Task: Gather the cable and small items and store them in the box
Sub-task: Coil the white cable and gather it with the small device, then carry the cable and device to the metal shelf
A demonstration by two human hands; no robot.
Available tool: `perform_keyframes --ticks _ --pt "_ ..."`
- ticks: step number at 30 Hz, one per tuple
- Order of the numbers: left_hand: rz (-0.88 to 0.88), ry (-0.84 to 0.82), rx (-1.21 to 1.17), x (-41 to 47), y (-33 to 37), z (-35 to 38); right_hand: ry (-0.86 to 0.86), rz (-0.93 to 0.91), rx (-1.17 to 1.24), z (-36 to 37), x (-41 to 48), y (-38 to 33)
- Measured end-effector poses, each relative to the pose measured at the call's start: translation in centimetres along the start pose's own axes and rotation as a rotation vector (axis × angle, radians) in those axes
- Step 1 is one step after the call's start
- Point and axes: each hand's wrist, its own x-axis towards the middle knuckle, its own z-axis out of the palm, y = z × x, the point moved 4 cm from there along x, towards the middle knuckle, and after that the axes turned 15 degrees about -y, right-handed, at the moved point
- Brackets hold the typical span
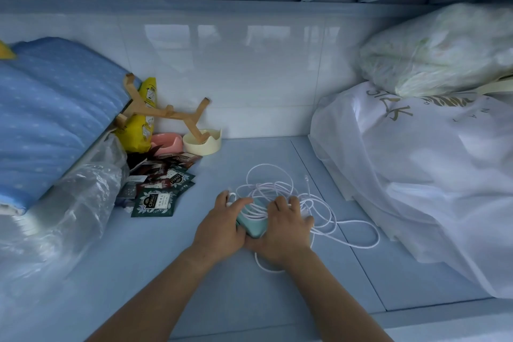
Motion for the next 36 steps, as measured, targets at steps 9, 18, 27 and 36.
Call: perform_keyframes --ticks 9,18,27,36 --pt "0.008 0.045 -0.054 -1.3 0.5 0.4 -0.015 -0.019 0.114 -0.5 -0.7 0.6" --pt "0.025 0.052 -0.075 -2.0 0.5 0.4 -0.022 0.069 0.038 -0.3 -1.8 -0.3" --pt "0.235 0.059 -0.137 -3.6 -0.2 -0.3 0.107 0.205 0.073 -0.3 -4.7 -1.6" --pt "0.485 0.029 -0.197 -5.3 0.6 -0.8 0.205 0.412 0.158 -0.7 -9.6 -1.7"
